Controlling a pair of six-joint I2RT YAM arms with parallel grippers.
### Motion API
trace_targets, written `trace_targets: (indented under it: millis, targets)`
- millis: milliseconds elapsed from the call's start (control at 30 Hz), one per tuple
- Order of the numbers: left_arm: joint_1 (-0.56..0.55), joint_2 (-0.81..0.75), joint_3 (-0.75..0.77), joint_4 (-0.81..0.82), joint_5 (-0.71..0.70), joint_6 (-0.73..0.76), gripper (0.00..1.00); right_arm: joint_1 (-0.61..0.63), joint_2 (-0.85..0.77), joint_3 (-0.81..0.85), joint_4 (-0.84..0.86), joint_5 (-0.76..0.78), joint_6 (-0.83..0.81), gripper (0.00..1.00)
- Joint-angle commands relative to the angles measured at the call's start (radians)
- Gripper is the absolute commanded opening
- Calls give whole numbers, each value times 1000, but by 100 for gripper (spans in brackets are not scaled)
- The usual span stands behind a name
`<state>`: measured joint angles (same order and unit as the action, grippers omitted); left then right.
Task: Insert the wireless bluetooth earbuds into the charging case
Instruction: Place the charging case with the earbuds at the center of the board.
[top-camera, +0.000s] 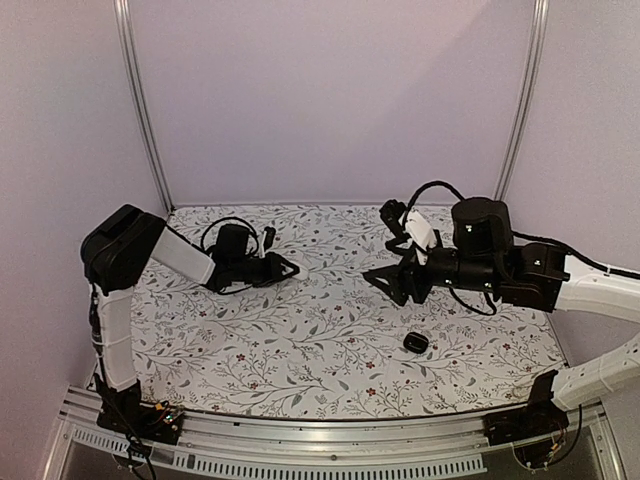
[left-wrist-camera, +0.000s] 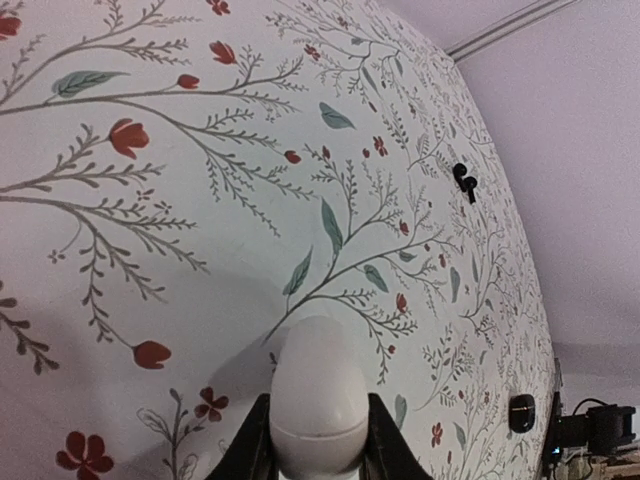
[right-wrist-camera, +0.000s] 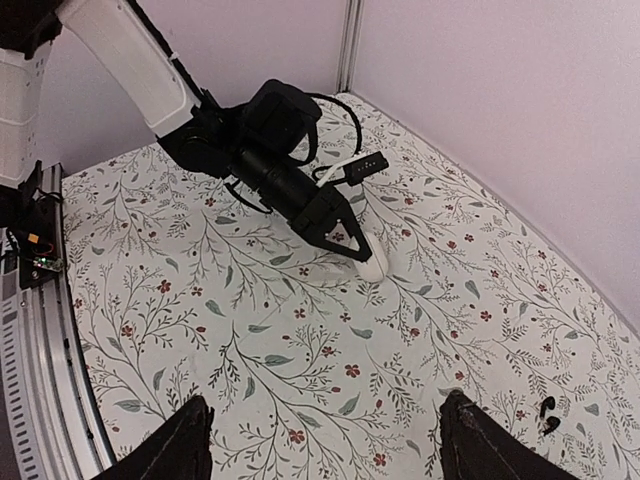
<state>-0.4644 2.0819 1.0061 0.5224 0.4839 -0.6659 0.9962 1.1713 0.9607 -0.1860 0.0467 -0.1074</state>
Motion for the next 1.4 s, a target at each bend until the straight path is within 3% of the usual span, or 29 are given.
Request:
trace_targets:
  millis: [0,100,267,433,667,900,1133,1367]
  targets:
    - [21,50,68,-33,56,-26,0,-19,-24,-14,13,-68,54,77]
    - [26,76,106,-83,51,-18,5,-25,-20,-17,5,-77,72,77]
    - [37,88,142,-183,13,6,23,-28,13,-9,-54,-102,168,77]
    - [50,81,167,-269,-22,30,32,-30,16,-7,-103,-99,218,77]
    - [63,48,169,-336,-63,65,59,-41,8,18,-195,-84,254,78]
    - [69,-87,95,-369,-138,114,95,-126,9,-27,-296,-128,317,79]
    - [52,-286,-16,-370,-188,163,100,-184,55,-80,-348,-151,351,78]
    - [-70,-481,-122,-353,-279,239,100,-185,161,-145,-378,-118,402,76]
